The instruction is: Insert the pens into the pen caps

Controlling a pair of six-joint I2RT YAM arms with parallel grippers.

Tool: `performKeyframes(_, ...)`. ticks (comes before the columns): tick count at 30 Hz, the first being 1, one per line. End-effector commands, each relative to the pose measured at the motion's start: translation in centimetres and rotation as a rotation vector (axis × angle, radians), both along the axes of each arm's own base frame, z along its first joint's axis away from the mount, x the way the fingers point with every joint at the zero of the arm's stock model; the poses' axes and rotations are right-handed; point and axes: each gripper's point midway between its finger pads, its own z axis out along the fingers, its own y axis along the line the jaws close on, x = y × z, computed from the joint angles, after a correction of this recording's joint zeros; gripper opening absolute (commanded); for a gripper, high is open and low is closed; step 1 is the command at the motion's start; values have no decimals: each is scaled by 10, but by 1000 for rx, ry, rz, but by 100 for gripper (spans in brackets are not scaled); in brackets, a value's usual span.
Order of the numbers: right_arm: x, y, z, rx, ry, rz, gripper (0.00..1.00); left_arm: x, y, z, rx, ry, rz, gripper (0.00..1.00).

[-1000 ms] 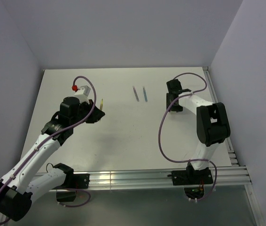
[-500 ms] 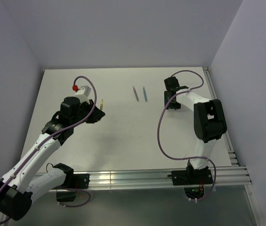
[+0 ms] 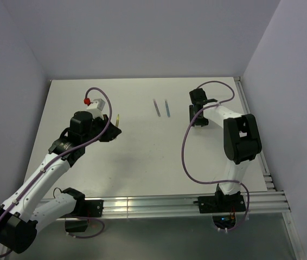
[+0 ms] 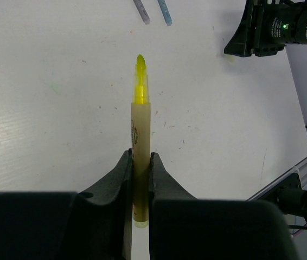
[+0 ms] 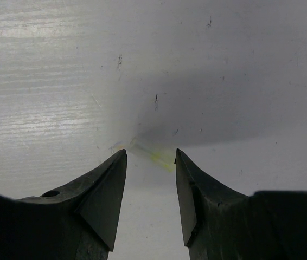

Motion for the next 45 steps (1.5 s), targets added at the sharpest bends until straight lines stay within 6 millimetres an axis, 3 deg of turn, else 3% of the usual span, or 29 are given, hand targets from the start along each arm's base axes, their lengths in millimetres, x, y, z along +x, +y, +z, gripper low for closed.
performKeyframes(1,2,3,1,1,5,13,49,1,-5,2,0,-25,-34,0)
performKeyframes(22,-1,7,-10,19,41,14,42,1,-6,0,1,-19,-38,0)
performKeyframes(36,0,32,-12,163,55,-6,34,1,-6,-1,0,-17,-39,0)
performKeyframes(45,-5,37,-19,198,82,-47,29,0,-7,-1,-5,-18,-44,0)
